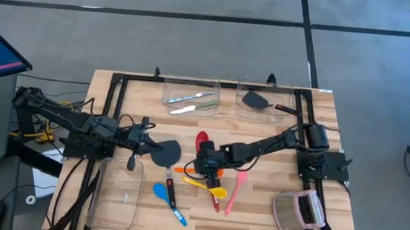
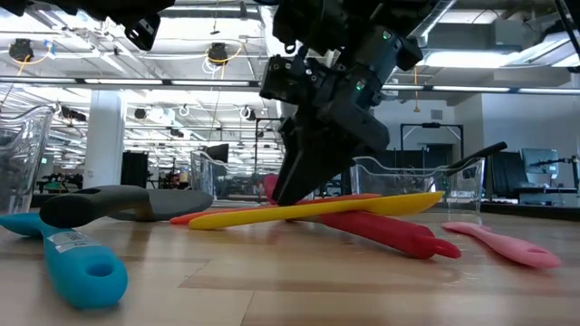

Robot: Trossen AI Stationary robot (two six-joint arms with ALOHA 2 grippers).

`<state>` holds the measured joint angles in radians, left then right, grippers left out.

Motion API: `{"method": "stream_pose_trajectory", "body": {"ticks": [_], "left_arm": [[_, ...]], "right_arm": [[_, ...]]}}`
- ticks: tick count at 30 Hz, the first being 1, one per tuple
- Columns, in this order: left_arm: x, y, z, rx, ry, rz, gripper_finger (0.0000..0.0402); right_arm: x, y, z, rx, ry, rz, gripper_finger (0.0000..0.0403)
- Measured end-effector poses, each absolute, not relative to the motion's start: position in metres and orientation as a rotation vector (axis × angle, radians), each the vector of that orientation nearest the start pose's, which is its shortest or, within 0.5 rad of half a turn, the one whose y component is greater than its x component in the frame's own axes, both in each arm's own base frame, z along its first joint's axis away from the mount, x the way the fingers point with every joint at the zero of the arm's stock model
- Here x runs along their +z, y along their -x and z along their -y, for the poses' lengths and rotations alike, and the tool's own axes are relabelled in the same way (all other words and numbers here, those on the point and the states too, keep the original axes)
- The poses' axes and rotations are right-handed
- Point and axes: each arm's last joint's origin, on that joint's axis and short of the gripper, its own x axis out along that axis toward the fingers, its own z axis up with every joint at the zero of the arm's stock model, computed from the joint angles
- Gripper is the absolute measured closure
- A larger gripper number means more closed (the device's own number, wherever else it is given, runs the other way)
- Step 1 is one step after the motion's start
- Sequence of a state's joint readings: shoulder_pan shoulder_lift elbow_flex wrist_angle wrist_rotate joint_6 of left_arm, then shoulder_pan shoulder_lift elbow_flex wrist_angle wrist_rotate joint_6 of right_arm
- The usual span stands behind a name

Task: Pick & Place Kitchen Items
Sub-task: Put the orange spatula into the top right transparent bin

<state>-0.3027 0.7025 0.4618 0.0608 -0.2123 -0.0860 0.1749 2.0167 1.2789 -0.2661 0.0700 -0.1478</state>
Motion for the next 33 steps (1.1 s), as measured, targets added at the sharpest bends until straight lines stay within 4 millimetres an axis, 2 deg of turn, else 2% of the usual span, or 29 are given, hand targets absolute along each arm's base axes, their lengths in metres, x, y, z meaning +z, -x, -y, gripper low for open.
{"method": "stream_pose_trajectory", "body": {"ticks": [3, 6, 13, 33], "left_arm": [[0.2566, -0.1595, 0.0434, -0.083, 0.039, -0.18, 0.04], [0.2566, -0.1595, 0.0434, -0.082, 0.04, -0.18, 0.04], [0.2566, -0.1595, 0.0434, -0.082, 0.04, -0.18, 0.04], [0.2566, -0.1595, 0.0434, -0.082, 0.04, -0.179, 0.04]], "right_arm": [[0.1394, -0.4008, -0.0694, 0.183, 0.239, -0.998, 0.0238], [0.1383, -0.3993, -0.0701, 0.221, 0.146, -1.02, 0.0244], [0.1371, -0.3979, -0.0676, 0.183, 0.07, -1.049, 0.0254], [0.1329, -0.3978, -0.063, 0.155, 0.04, -1.078, 0.0259]]}}
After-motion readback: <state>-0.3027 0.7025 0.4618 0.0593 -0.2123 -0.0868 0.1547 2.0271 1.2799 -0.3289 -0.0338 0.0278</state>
